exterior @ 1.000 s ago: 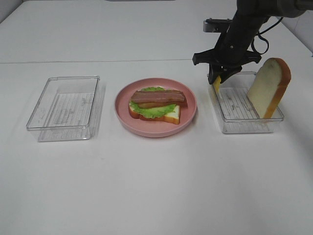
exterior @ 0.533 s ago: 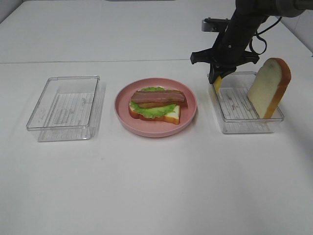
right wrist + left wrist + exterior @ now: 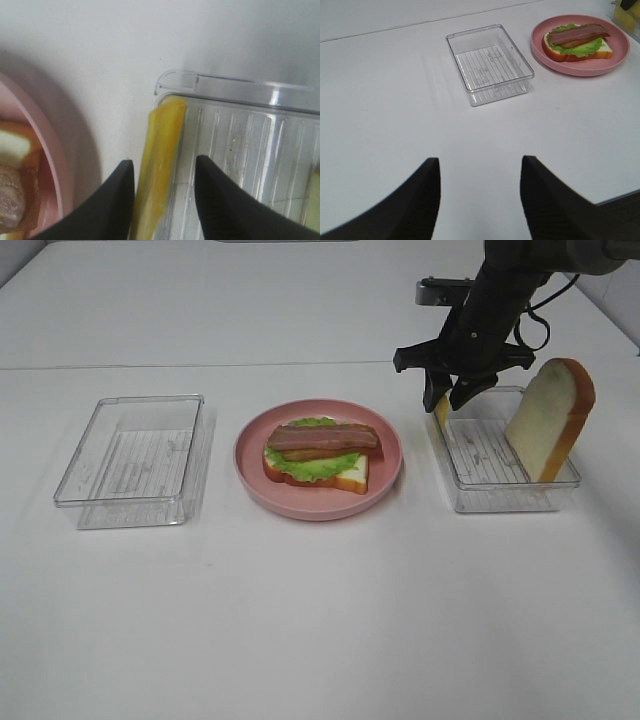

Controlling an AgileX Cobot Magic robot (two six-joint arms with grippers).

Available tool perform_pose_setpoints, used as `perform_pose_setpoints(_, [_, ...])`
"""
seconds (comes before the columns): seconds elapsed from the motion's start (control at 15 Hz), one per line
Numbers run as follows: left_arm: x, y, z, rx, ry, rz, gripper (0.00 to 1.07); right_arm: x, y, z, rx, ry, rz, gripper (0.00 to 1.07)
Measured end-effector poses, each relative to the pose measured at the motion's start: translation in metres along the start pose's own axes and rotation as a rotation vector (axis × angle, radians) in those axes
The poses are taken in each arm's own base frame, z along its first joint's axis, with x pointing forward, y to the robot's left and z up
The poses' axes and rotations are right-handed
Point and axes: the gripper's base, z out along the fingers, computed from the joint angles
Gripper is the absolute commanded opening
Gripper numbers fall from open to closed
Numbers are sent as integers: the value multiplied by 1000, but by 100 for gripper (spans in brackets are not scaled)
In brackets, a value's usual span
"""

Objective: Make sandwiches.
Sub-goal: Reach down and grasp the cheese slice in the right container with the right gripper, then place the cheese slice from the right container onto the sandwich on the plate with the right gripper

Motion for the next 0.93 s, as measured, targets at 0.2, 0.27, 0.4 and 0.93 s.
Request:
perform_pose_setpoints(0.2, [0, 0, 0, 0, 0, 0, 49, -2, 1, -4, -5, -1, 2, 40])
perform_pose_setpoints(0.27, [0, 0, 0, 0, 0, 0, 49, -4, 1, -6, -5, -6, 2, 36])
perform_pose_setpoints(0.4, [0, 0, 0, 0, 0, 0, 49, -7, 1, -10, -6, -12, 1, 24])
perform_pose_setpoints(0.93, [0, 0, 0, 0, -1, 0, 49, -7, 2, -27, -7, 4, -4, 0])
